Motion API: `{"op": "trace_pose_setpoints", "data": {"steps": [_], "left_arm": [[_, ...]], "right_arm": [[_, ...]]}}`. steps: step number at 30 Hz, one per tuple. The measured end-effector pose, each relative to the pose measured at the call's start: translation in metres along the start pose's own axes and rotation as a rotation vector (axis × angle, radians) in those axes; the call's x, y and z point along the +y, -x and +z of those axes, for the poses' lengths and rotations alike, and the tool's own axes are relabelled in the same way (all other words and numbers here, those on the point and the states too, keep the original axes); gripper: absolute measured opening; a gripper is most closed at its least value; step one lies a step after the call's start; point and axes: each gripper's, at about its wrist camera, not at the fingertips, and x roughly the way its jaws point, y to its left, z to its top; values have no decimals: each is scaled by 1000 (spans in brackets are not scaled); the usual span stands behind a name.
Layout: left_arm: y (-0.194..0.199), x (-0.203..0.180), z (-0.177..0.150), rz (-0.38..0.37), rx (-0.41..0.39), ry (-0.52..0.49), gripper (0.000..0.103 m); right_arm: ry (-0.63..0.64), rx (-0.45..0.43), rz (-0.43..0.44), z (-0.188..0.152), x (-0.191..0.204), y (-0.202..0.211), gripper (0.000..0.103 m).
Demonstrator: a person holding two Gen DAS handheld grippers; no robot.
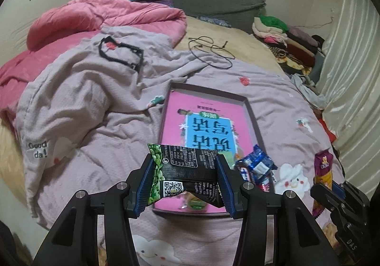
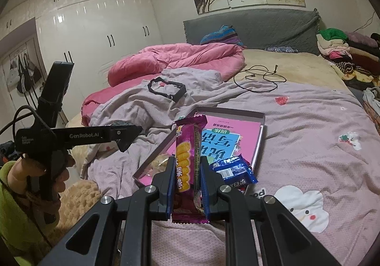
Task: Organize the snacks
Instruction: 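Carry the pea snack bag and wafer pack over the pink tray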
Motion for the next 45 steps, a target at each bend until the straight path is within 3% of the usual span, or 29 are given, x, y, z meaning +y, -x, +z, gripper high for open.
{"op": "trace_pose_setpoints", "data": {"steps": [10,29,45], "left_arm": [[-10,10,-10,6,28,6,52],[-37,-35,-36,-73,94,-92,52],[-59,-44,-46,-66,110,-123,52]], "right_arm": [[19,36,11,-10,5,-15,19],[-24,82,-45,-27,-17,-27,19],[-40,118,-69,-36,-24,-45,19]]}}
